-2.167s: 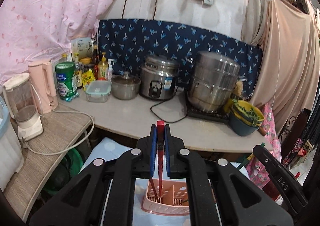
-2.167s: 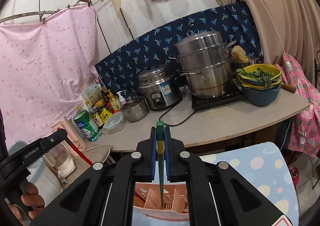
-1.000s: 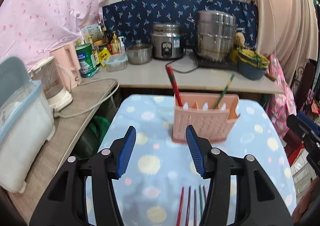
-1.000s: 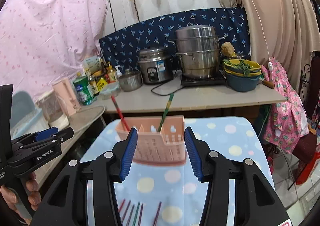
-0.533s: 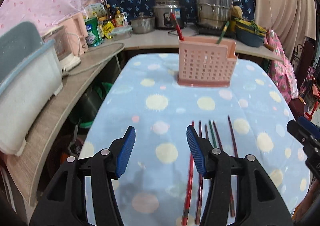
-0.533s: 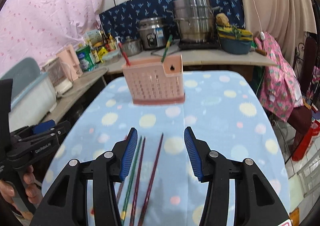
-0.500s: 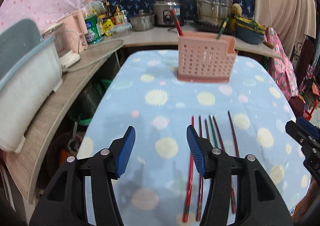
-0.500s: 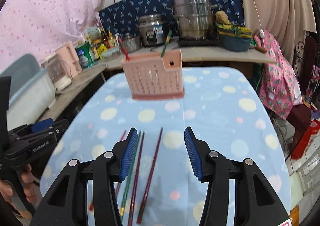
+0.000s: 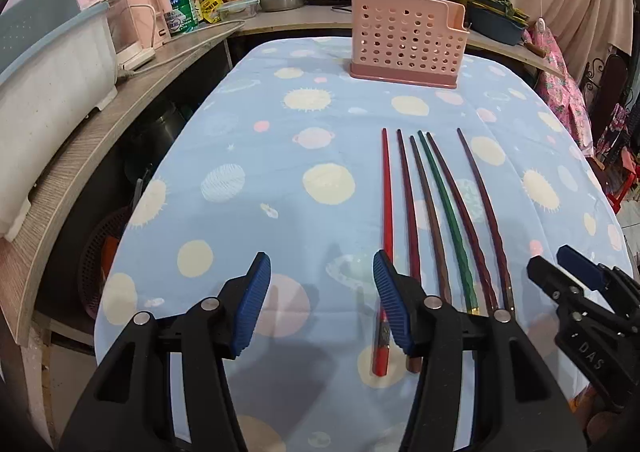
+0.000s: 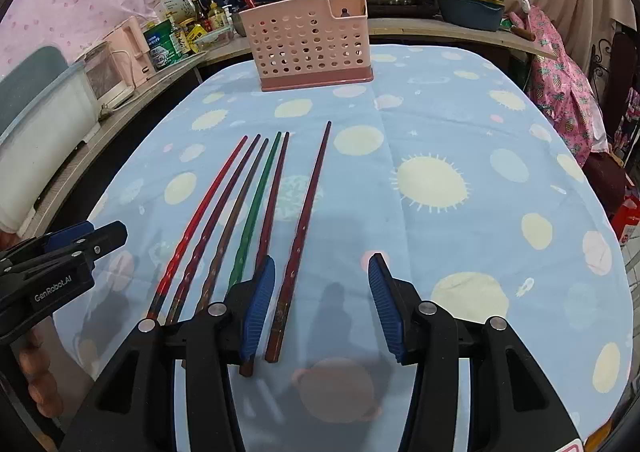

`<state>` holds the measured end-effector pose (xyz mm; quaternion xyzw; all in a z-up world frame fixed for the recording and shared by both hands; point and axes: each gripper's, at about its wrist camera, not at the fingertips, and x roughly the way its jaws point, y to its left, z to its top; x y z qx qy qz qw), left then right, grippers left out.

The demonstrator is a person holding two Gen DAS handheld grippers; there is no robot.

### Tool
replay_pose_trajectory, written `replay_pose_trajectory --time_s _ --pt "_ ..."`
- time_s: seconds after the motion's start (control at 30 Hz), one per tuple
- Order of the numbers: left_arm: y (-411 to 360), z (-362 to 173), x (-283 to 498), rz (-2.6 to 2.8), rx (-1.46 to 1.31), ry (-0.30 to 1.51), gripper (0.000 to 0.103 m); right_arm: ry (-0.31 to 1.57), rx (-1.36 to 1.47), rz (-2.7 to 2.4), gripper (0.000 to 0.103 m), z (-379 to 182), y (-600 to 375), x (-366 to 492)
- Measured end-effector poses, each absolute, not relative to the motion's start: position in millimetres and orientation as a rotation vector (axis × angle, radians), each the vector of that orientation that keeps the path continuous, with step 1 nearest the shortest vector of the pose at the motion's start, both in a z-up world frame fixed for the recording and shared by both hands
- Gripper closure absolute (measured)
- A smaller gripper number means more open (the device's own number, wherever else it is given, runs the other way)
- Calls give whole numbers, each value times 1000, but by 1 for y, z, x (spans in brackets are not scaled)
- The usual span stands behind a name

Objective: Organize utensils
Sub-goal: 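Move both tools back over the remaining chopsticks, then grasp a dark brown chopstick with the right tool while the left tool grasps a red chopstick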

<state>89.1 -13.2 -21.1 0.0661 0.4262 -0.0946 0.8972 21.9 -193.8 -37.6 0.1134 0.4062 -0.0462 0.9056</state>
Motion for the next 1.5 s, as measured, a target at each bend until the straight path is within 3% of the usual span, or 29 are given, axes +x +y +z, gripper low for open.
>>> replay_pose_trajectory --time_s 0.8,0.93,1.5 --pt "-19 -46 72 -236 125 942 50 889 185 -78 85 -61 -171 20" --pt "-22 -49 70 -241 129 951 47 888 193 -91 96 -62 -177 17" --pt "-26 -66 71 -225 156 982 47 878 236 -122 96 -64 -195 5"
